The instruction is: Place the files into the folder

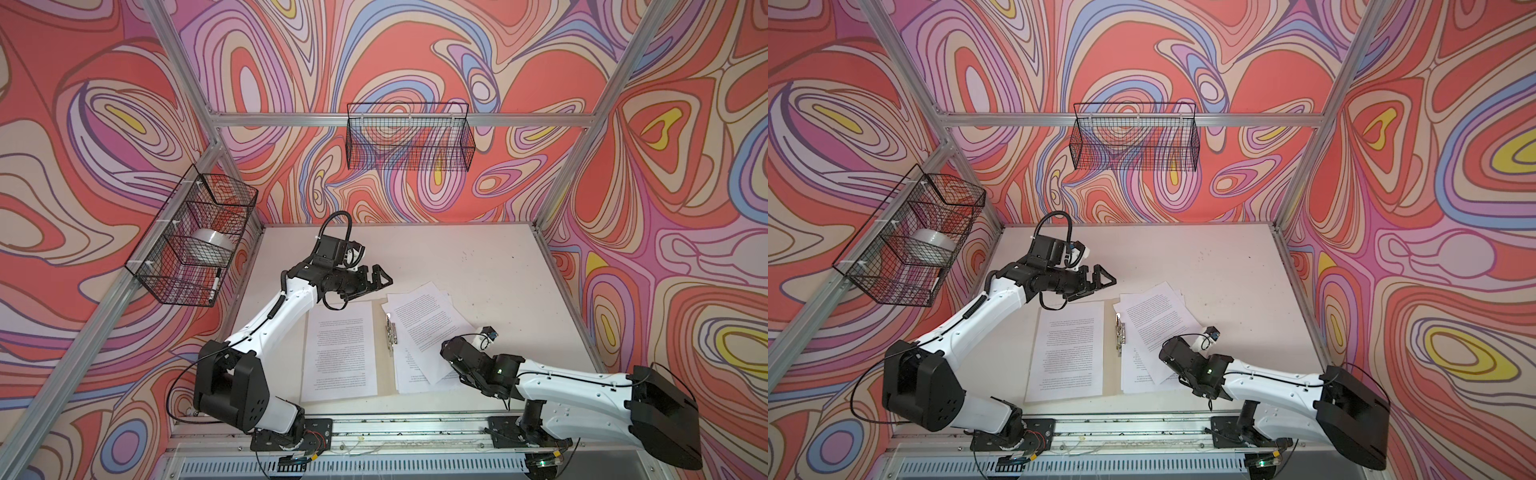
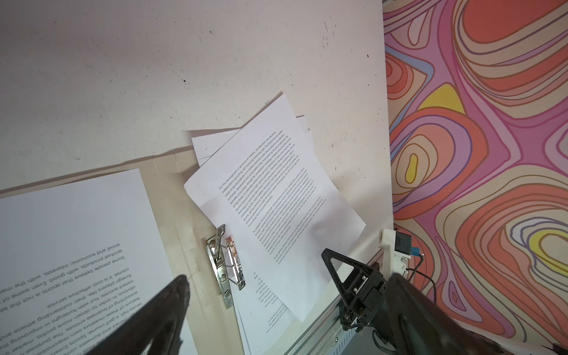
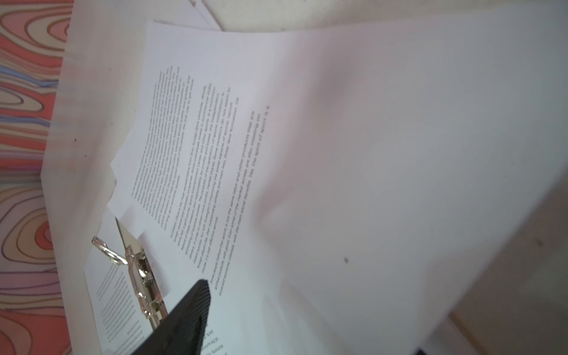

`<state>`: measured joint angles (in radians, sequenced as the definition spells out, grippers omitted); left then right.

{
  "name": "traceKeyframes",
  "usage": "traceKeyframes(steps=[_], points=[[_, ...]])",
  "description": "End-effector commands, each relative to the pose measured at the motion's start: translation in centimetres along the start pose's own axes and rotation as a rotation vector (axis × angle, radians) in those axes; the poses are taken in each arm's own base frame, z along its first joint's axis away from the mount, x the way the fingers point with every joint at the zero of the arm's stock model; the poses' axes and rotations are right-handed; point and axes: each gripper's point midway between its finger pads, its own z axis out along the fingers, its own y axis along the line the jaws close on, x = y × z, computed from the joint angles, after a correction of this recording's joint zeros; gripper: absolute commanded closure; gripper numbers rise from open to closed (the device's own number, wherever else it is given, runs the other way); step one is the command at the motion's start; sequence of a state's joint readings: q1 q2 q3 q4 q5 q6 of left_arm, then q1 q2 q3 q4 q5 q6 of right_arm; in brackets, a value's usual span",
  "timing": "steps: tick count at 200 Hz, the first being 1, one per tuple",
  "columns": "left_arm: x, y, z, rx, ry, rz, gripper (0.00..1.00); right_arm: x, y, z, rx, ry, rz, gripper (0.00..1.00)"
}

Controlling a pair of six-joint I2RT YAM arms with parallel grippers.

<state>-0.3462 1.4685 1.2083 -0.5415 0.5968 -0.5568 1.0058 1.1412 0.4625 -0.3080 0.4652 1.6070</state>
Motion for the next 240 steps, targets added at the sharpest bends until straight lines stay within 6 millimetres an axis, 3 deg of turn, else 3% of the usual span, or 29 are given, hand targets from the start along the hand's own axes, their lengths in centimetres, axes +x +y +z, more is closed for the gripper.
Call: traceKeyframes(steps=[1,55,92,129,160,181,240], points=[[0.3,-0.2,-0.7,-0.009,0.002,0.019,0.00,-0.8,1.1,-0.7,0.007,-0.036,-0.076,0.02],[0.4,-1.2,-1.9,0.000,-0.013,0.044,0.00,-1.8,-2.4,-2.5,0.102,-0.029,-0.135,0.02],[1.0,-1.0,-2.0,-0.022,-0.002,0.055,0.00,-4.1,-3.7,-5.1,0.166,-0.080,-0.218,0.02],[1.7,-0.5,-1.6,-0.045,0.020,0.055,0.00,-5.7,-1.6,-6.2,0.203,-0.065,-0.400,0.02],[3.2,0.5,-1.2,-0.076,0.052,0.054,0.00,-7.6,1.1,-3.5,0.109,0.051,-0.475,0.02],[4.5,1.6,-0.7,-0.093,0.082,0.036,0.00,-10.2,2.0,-1.3,0.077,0.095,-0.511,0.02],[10.7,5.1,2.1,-0.130,0.219,-0.041,0.00,-11.6,3.9,6.1,-0.085,0.258,-0.559,0.02]])
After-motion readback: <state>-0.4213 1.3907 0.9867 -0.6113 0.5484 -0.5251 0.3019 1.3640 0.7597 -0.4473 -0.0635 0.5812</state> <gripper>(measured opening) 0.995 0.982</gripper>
